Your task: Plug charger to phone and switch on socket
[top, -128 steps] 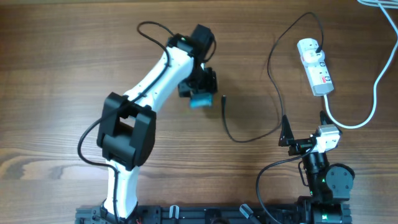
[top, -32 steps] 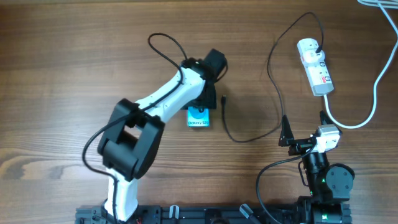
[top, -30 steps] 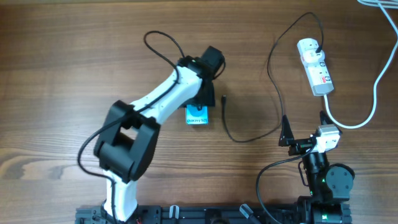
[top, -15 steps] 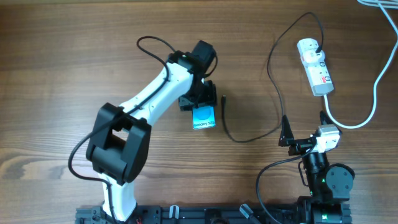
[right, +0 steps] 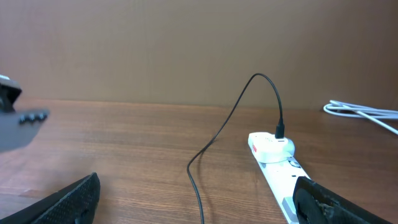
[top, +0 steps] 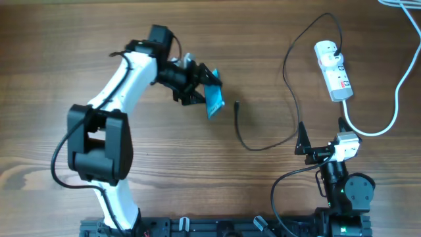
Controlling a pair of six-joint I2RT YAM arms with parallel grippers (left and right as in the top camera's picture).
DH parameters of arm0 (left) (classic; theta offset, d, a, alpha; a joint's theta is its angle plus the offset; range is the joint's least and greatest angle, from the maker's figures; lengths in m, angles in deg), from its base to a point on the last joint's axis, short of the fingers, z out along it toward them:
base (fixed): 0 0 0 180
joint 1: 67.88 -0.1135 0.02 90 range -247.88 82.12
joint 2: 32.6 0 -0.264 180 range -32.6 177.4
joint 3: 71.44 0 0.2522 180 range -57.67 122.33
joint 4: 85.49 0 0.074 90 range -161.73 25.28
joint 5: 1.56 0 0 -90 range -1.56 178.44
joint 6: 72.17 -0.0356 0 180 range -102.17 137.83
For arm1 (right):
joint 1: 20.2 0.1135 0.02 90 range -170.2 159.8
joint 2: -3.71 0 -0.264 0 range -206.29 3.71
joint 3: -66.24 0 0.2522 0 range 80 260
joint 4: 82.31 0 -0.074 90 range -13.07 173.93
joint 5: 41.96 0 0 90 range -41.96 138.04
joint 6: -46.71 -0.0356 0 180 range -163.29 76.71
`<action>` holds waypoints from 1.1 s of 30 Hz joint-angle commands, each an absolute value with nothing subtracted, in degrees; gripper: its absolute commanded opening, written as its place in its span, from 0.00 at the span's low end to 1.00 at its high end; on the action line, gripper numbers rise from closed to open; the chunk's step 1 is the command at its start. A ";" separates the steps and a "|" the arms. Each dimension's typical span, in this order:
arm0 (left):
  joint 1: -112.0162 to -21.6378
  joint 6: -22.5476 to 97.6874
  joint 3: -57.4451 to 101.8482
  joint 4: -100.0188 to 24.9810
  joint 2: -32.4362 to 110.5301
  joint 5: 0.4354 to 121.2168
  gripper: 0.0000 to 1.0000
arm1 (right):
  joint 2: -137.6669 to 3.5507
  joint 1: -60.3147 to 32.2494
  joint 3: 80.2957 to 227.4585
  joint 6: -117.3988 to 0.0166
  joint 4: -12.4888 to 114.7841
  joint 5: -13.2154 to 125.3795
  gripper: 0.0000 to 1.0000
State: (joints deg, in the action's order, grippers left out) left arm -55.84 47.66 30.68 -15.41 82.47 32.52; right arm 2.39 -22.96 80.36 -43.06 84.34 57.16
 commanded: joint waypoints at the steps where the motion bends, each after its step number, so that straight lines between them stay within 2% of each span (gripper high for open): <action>1: -59.80 46.59 31.80 -16.53 80.96 12.63 0.65 | 2.55 -22.63 80.30 -43.65 84.51 56.70 1.00; 9: -62.34 46.63 31.80 -16.90 80.96 -1.07 0.65 | 2.52 -22.63 80.30 -43.65 84.51 56.68 1.00; 16: -62.64 48.75 31.80 -16.90 80.96 -1.90 0.66 | 2.52 -22.63 80.30 -46.30 85.21 58.89 1.00; 17: -62.82 48.75 31.80 -16.90 80.96 -1.90 0.66 | 2.55 -22.61 80.30 -49.88 85.58 61.21 1.00; 20: -63.14 48.75 31.80 -17.25 80.96 -1.90 0.66 | 2.46 -22.61 80.30 -76.50 85.87 77.47 1.00; 22: -63.21 48.77 31.80 -17.33 80.96 -1.88 0.66 | 2.44 -22.63 80.30 -89.62 86.09 79.50 1.00; 24: -63.28 48.79 31.80 -17.33 80.96 -1.88 0.66 | 2.44 -22.63 80.30 -109.71 89.76 76.81 1.00; 27: -63.28 48.86 31.80 -17.49 80.96 -1.86 0.66 | 2.41 -22.63 80.65 -107.93 104.86 80.20 1.00; 28: -63.30 49.47 31.80 -17.55 80.96 -1.66 0.66 | 2.41 -22.63 81.72 -107.78 106.15 80.31 1.00; 31: -63.28 54.17 31.80 -20.42 80.96 -1.51 0.65 | 0.62 -22.63 89.83 -102.62 98.70 80.99 0.99; 33: -63.28 61.27 31.80 -23.76 80.96 -1.49 0.65 | -5.15 -22.63 101.58 -90.54 83.99 81.14 0.99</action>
